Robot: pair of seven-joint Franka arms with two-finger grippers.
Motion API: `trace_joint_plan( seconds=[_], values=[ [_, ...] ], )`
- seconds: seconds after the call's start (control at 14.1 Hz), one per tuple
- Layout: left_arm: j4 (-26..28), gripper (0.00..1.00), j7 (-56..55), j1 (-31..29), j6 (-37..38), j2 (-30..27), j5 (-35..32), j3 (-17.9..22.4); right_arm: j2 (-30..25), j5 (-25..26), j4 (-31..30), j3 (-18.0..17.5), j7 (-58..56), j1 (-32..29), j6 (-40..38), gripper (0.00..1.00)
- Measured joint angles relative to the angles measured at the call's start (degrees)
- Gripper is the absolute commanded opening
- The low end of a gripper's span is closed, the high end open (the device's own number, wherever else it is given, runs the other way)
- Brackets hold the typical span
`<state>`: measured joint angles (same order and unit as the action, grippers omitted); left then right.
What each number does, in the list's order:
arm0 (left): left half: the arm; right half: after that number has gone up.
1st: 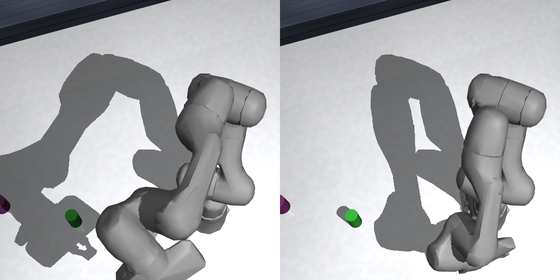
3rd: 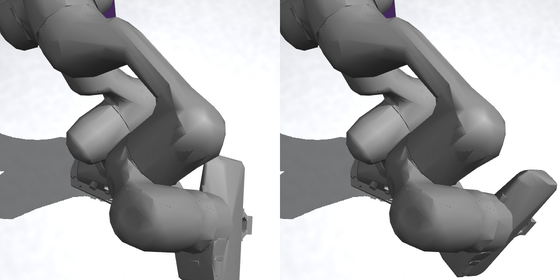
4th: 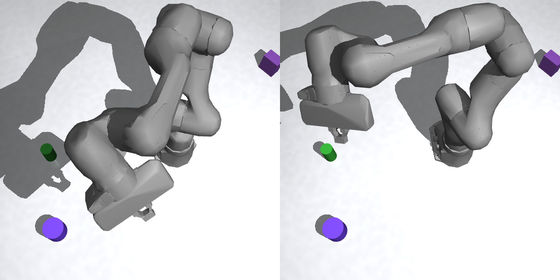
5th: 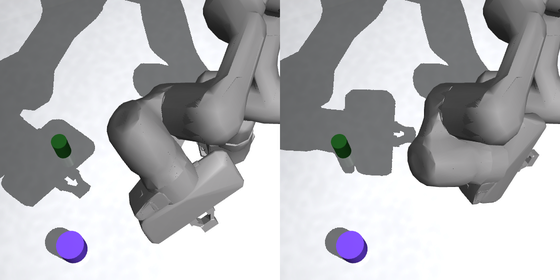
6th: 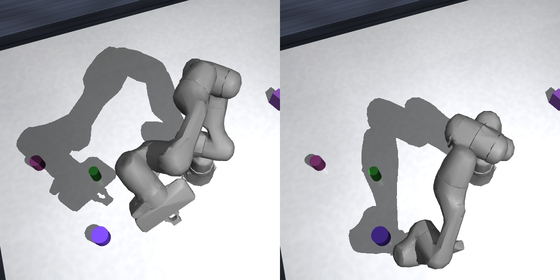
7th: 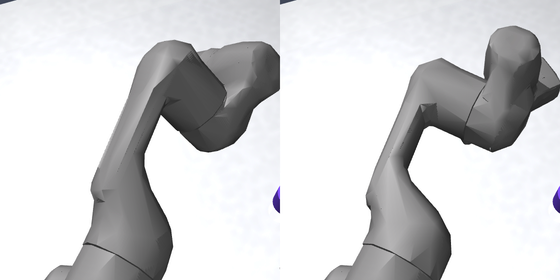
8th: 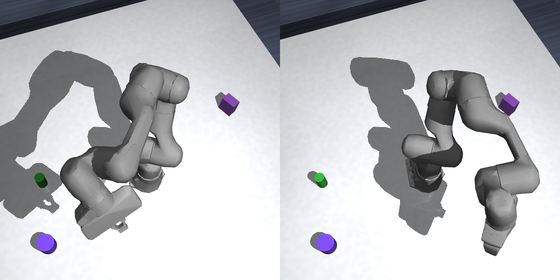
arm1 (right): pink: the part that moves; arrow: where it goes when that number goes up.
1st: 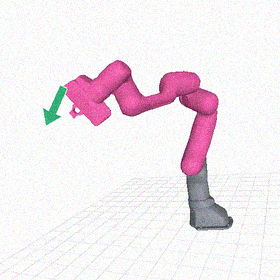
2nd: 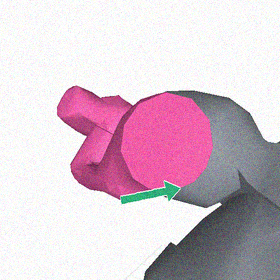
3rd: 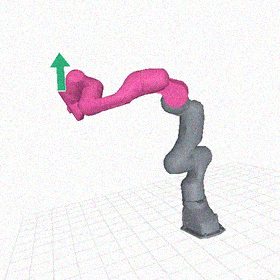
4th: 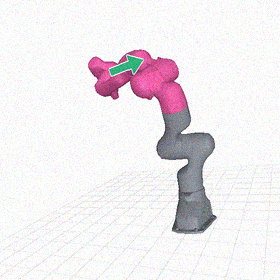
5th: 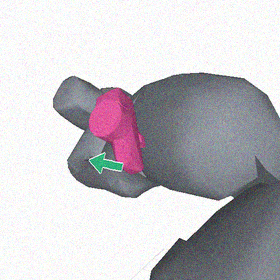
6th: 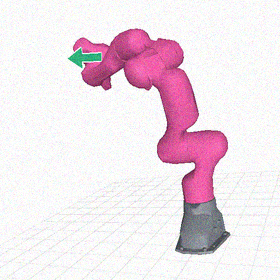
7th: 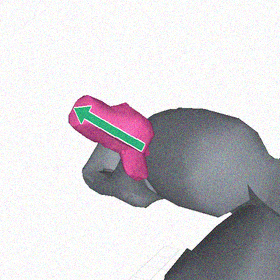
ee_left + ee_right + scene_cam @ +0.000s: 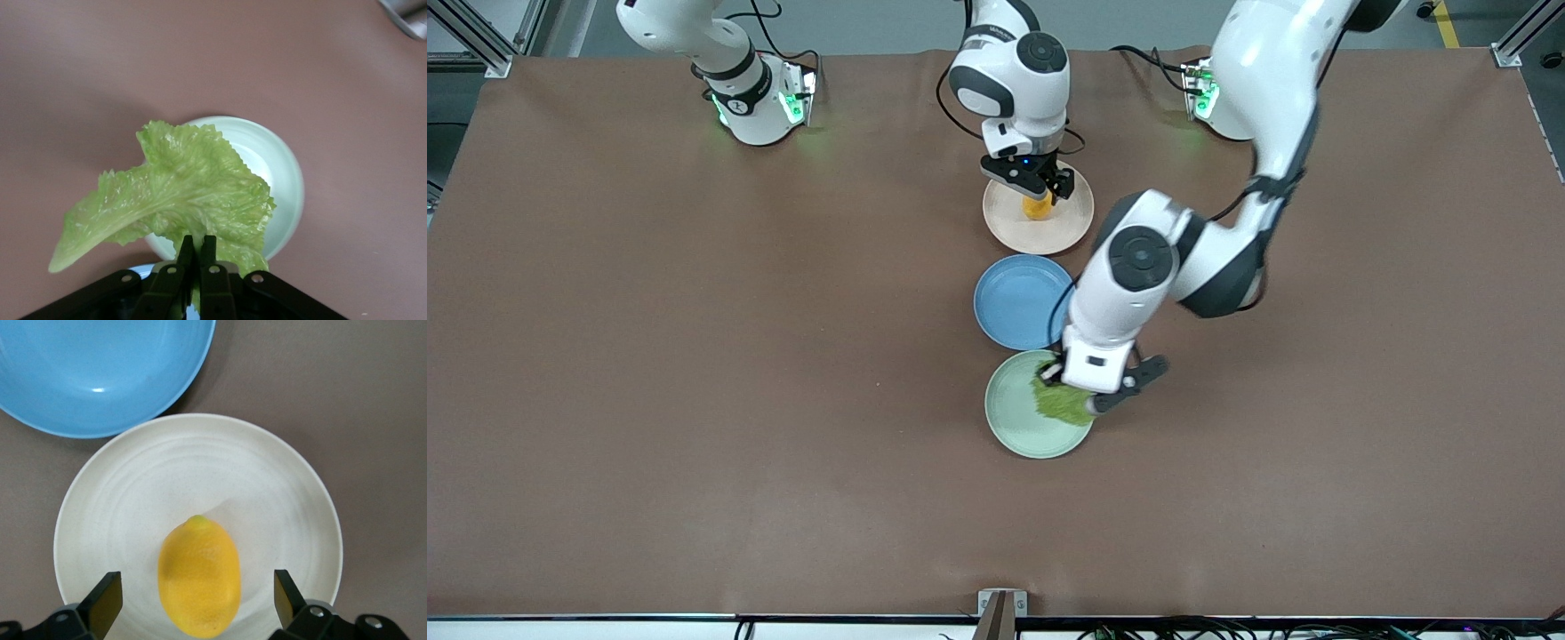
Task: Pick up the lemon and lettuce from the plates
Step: 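Lift the lettuce with the left gripper while the right gripper grasps the lemon, then lower the lettuce with the left gripper while the right gripper carries the lemon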
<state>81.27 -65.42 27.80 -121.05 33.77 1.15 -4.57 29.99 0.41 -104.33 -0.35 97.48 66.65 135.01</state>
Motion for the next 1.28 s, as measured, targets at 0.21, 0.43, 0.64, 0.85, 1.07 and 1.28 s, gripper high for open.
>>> trace_joint_plan(
  seconds=[0.21,0.43,0.64,0.85,1.07,1.28],
  values=[
    [6.62,0.04,0.0,-5.01,4.81,-6.99,-0.03,0.0,1.98,1.51,0.74,0.09,1.47,1.13,0.99,1.0],
    [16.95,0.04,0.0,-8.96,4.96,-13.2,-0.03,-0.04,3.51,2.88,0.83,0.12,2.69,1.63,2.65,0.94],
    [28.24,0.04,0.0,-11.55,-0.42,-17.63,-0.03,-0.04,4.57,4.81,0.94,0.23,3.19,2.14,3.62,0.87],
    [38.67,0.04,0.0,-13.53,-10.05,-20.21,-0.03,-0.04,5.22,5.47,0.97,0.31,3.3,2.19,4.9,0.78],
    [45.42,0.04,0.28,-15.51,-17.13,-21.04,-0.04,-0.05,5.28,5.64,1.01,0.43,3.3,2.19,5.05,0.37],
    [49.7,0.04,2.59,-17.52,-20.8,-21.3,-0.05,-0.06,5.27,6.63,1.18,0.89,2.99,2.04,4.89,0.03]
  ],
)
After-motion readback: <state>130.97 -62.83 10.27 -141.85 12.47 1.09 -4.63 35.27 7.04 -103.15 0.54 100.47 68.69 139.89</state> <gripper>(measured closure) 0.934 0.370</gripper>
